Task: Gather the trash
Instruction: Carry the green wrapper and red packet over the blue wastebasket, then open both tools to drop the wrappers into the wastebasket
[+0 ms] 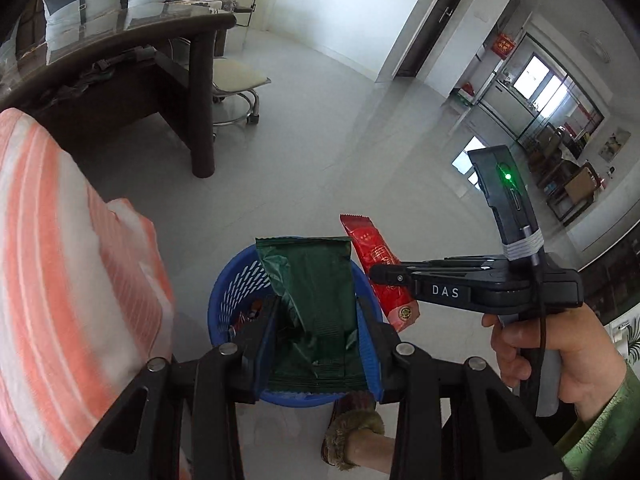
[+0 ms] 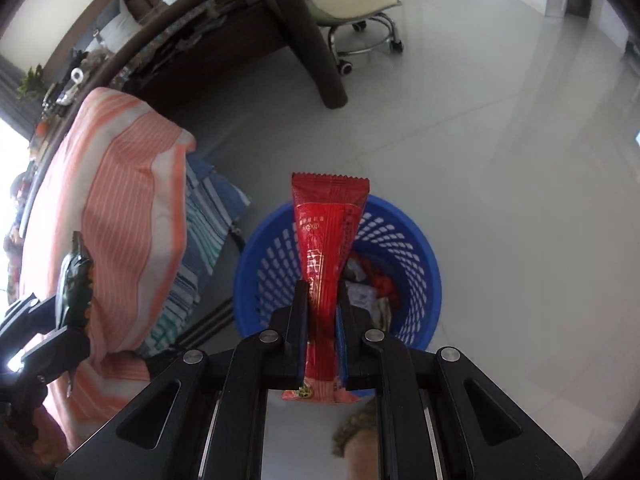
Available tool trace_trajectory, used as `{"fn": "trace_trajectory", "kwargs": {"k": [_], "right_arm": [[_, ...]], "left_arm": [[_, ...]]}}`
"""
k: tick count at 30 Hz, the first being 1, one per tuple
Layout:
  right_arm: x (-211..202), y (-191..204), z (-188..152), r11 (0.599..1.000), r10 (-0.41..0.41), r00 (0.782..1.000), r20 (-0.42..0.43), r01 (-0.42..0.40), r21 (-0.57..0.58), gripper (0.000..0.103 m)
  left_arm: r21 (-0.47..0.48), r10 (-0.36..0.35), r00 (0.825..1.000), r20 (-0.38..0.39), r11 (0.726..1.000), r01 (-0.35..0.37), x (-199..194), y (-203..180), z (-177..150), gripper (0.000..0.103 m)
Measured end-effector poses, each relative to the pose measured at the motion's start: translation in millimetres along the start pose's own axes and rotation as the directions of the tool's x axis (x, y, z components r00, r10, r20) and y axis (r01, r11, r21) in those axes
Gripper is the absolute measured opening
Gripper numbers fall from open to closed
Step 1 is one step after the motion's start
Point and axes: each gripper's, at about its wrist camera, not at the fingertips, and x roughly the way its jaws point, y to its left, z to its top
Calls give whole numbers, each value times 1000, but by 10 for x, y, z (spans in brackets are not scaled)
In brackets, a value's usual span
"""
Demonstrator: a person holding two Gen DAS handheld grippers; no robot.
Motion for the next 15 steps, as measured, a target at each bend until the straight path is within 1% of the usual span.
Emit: {"fn": "trace_trajectory", "kwargs": {"k": [2, 3, 5, 6, 7, 8, 9, 10, 11, 12, 13, 15], "right_arm": [[94, -128, -4, 999, 15, 1000, -23, -14, 39, 11], [153, -201, -2, 998, 25, 999, -32, -23, 53, 11], [274, -279, -6, 996, 53, 997, -55, -49, 71, 16], [336, -322, -14, 995, 71, 995, -68, -66, 78, 17], [388, -368, -20, 993, 76, 995, -70, -70, 91, 21], [411, -402, -39, 993, 70, 995, -64, -64, 103, 29], [429, -455, -37, 992, 67, 996, -59, -60, 112, 44], [420, -483, -42, 991, 65, 997, -52, -59, 119, 47], [393, -508, -47, 991, 61, 997, -42, -56, 125, 47], [352, -535, -53, 990, 57, 998, -31, -53, 129, 50], [303, -577, -76, 990, 51, 999, -18, -49, 135, 55], [172, -648, -112, 988, 25, 1000, 9, -26, 149, 59]], "left_arm": [[16, 7, 1000, -23, 1000, -6, 240, -27, 37, 38], [28, 12, 999, -35, 1000, -11, 342, -73, 31, 41], [40, 29, 998, -63, 999, -27, 569, -76, 78, 47], [35, 31, 997, -75, 999, -29, 657, -67, 96, 52], [23, 25, 996, -81, 999, -24, 717, -50, 110, 52], [11, 21, 996, -82, 1000, -20, 742, -20, 135, 52], [2, 23, 997, -76, 1000, -23, 742, 4, 145, 52], [-2, 30, 998, -62, 1000, -30, 711, 22, 171, 53], [-2, 37, 998, -45, 999, -37, 659, 25, 184, 53], [-5, 45, 999, -26, 999, -45, 600, -6, 162, 58], [-9, 49, 999, -7, 999, -49, 524, -16, 162, 65], [1, 58, 997, 40, 998, -59, 330, -87, 121, 67]]}}
